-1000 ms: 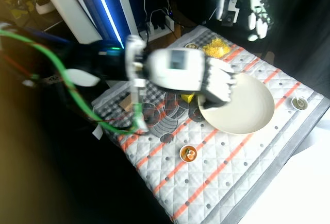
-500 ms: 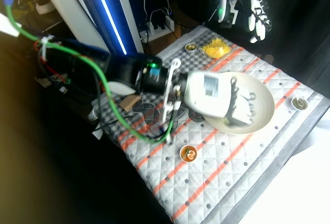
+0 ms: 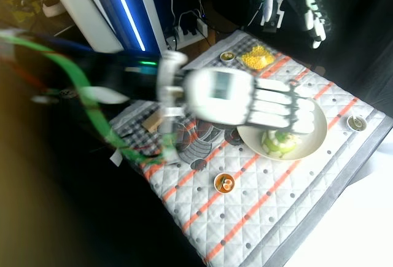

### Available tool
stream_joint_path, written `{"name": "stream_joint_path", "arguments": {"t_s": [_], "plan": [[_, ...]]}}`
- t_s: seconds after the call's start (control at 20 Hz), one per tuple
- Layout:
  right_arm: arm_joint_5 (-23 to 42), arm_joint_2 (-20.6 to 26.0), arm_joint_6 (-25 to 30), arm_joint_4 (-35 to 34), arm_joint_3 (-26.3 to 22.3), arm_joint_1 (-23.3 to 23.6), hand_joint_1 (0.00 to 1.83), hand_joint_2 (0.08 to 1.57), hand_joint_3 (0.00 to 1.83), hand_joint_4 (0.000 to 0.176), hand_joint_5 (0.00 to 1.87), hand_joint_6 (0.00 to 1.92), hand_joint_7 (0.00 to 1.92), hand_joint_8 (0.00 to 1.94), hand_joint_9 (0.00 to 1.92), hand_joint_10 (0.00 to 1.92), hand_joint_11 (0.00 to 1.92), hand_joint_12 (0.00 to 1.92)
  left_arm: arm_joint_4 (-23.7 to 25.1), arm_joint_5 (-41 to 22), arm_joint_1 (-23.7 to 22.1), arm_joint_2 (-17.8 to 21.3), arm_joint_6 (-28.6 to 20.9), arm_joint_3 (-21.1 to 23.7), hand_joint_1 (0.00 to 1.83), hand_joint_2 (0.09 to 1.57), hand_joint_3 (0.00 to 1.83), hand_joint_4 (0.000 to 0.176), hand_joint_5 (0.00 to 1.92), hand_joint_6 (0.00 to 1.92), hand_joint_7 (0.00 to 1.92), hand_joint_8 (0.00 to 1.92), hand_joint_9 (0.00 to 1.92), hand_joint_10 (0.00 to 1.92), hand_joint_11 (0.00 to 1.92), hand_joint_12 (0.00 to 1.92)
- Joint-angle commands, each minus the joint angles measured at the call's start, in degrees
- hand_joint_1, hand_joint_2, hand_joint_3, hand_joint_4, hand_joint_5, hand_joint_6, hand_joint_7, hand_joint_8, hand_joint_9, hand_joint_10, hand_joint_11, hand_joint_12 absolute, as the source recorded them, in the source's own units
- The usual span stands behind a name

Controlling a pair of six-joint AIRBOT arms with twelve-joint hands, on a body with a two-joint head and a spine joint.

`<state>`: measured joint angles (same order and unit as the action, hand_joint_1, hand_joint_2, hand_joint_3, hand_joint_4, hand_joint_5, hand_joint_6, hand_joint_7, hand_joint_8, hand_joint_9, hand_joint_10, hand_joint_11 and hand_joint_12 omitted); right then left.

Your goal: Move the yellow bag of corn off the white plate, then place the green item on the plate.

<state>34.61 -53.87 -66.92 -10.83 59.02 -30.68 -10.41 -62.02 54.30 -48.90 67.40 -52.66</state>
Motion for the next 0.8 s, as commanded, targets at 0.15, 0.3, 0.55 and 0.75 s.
{"name": "stream_joint_path", "arguments": {"t_s": [0.15, 0.3, 0.55, 0.75], "plan": [[18.5, 6.3, 0.0, 1.5, -7.0, -5.8, 0.26, 1.2, 0.01, 0.129, 0.0, 0.0, 0.0, 0.0, 0.0, 0.0, 0.0, 0.04, -1.2, -11.8, 0.3, 0.6, -0.5, 0.3, 0.75, 1.32, 0.0, 0.0, 0.15, 0.01, 0.15, 0.0, 0.1, 0.02, 0.0, 0.57], [24.2, 10.2, 0.0, 1.5, -10.6, -10.5, 0.43, 1.17, 0.0, 0.124, 0.0, 0.0, 0.0, 0.0, 0.0, 0.0, 0.0, 0.0, -2.1, -15.0, 0.5, 0.6, -0.5, 0.6, 0.68, 1.32, 0.0, 0.011, 0.0, 0.0, 0.0, 0.0, 0.0, 0.0, 0.0, 0.0], [33.9, 15.9, 0.0, 0.9, -15.5, -18.3, 0.5, 1.16, 0.0, 0.133, 0.0, 0.0, 0.0, 0.0, 0.0, 0.0, 0.0, 0.0, -3.7, -22.5, 2.4, 1.3, -5.8, -0.1, 0.24, 1.12, 0.0, 0.093, 0.0, 0.0, 0.0, 0.0, 0.0, 0.0, 0.0, 0.0], [40.1, 20.0, 0.0, -0.3, -17.9, -21.6, 0.47, 1.12, 0.0, 0.143, 0.0, 0.0, 0.0, 0.0, 0.0, 0.0, 0.0, 0.0, -4.1, -28.1, 3.5, 3.6, -6.2, 1.3, 0.01, 1.09, 0.0, 0.172, 0.0, 0.0, 0.0, 0.0, 0.0, 0.0, 0.0, 0.0]]}}
